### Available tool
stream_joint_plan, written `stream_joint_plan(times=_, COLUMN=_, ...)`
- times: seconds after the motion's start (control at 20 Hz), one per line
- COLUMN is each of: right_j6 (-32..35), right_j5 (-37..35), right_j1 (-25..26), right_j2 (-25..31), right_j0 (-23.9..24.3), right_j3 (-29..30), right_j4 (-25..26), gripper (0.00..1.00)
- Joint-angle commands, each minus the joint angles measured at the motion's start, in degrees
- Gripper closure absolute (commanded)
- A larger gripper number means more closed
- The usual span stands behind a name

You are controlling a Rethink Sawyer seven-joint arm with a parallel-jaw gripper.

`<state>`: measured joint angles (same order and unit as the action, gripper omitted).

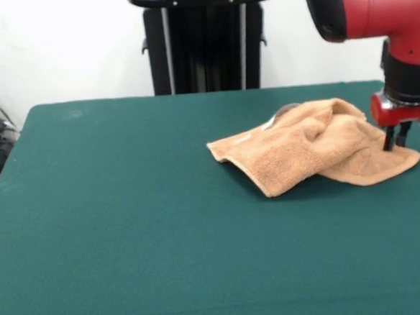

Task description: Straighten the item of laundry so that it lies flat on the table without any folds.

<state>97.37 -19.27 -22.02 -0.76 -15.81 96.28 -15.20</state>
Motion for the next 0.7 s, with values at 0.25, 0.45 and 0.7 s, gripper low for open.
stream_joint_plan(times=0.25, right_j6=1.64, right_j5=2.97, right_j1=-0.44, right_j2=2.74, right_j0=9.88, right_j3=5.7, right_j4=9.74, gripper=1.0)
stream_joint_plan(times=0.45, right_j6=0.88, right_j5=1.12, right_j1=-3.36, right_j2=3.1, right_j0=12.99, right_j3=7.76, right_j4=13.2, gripper=1.0)
stream_joint_plan(times=0.7, right_j6=1.35, right_j5=0.87, right_j1=-4.77, right_j2=3.78, right_j0=15.92, right_j3=8.94, right_j4=17.05, gripper=1.0)
